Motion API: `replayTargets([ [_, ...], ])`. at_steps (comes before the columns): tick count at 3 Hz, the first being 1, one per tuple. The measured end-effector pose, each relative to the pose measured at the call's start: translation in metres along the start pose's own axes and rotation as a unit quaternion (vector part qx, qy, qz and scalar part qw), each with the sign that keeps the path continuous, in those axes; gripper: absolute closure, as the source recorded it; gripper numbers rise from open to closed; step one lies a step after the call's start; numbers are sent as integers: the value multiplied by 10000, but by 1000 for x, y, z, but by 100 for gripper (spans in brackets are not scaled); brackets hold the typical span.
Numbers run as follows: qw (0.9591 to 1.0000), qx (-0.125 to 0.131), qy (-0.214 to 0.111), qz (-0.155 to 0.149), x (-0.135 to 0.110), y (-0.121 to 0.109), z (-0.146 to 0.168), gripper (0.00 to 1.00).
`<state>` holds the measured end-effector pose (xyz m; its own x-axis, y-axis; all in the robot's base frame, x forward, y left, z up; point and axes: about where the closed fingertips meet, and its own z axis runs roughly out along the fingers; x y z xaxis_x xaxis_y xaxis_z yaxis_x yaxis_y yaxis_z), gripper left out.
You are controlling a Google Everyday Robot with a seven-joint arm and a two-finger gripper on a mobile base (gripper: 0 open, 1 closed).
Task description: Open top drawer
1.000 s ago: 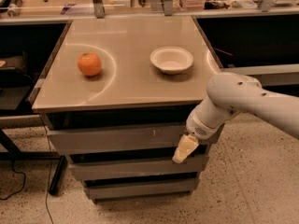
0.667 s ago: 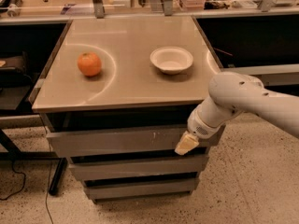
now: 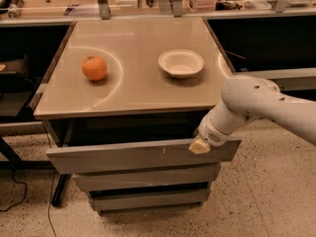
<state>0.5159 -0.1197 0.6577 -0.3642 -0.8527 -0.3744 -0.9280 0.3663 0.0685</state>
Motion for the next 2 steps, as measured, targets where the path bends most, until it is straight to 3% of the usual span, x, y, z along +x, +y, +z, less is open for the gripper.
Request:
replayTargets([
  [1, 10000, 0, 0, 0, 0, 0, 0, 100],
  [2, 10000, 0, 0, 0, -3, 1, -8, 100],
])
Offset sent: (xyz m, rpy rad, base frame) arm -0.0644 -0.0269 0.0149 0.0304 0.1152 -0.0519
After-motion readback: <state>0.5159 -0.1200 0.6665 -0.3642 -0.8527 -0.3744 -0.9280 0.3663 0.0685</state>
